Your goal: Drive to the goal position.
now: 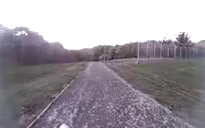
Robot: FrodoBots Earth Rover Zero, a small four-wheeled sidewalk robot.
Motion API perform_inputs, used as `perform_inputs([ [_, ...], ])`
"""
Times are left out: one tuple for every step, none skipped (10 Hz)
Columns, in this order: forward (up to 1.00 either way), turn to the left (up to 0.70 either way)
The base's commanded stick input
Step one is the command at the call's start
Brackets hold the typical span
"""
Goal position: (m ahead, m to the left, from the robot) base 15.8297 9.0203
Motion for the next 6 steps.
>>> perform_inputs([
  [0.5,0.0],
  [0.5,0.0],
  [0.5,0.0],
  [0.5,0.0],
  [0.5,0.0],
  [0.5,0.0],
])
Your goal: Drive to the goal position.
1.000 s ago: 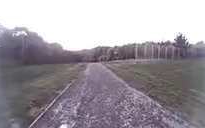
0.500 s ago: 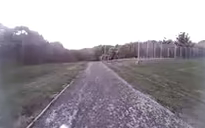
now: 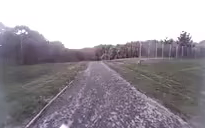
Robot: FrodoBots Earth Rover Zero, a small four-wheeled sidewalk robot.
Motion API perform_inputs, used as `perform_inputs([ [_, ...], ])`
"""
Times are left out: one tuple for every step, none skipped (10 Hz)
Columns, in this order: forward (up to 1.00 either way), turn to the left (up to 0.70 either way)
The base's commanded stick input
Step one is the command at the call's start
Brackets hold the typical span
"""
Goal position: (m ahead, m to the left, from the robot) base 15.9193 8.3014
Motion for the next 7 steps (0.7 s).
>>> perform_inputs([
  [0.5,0.0],
  [0.5,0.0],
  [0.5,0.0],
  [0.5,0.0],
  [0.5,0.0],
  [0.5,0.0],
  [0.5,0.0],
])
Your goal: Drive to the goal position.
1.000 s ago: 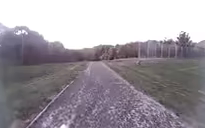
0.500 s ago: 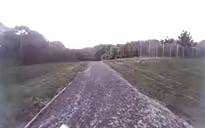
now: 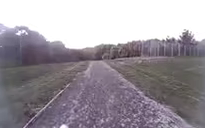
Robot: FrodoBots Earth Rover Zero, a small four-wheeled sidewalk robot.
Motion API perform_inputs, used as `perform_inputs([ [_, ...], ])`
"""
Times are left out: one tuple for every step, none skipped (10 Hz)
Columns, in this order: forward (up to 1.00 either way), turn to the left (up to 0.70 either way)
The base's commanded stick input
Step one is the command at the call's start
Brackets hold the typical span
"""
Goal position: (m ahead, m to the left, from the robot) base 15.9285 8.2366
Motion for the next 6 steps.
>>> perform_inputs([
  [0.5,0.0],
  [0.5,0.0],
  [0.5,0.0],
  [0.5,0.0],
  [0.5,0.0],
  [0.5,0.0],
])
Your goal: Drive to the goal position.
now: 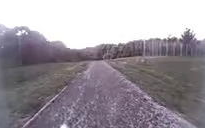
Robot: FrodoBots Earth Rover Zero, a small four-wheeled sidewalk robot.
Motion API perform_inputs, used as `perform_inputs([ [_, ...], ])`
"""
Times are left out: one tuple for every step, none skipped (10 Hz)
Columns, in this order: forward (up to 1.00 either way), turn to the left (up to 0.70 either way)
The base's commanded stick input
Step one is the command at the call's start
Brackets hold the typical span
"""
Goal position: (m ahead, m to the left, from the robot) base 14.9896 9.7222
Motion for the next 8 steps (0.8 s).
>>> perform_inputs([
  [0.5,0.0],
  [0.5,0.0],
  [0.5,0.0],
  [0.5,0.0],
  [0.5,0.0],
  [0.5,0.0],
  [0.5,0.0],
  [0.5,0.0],
])
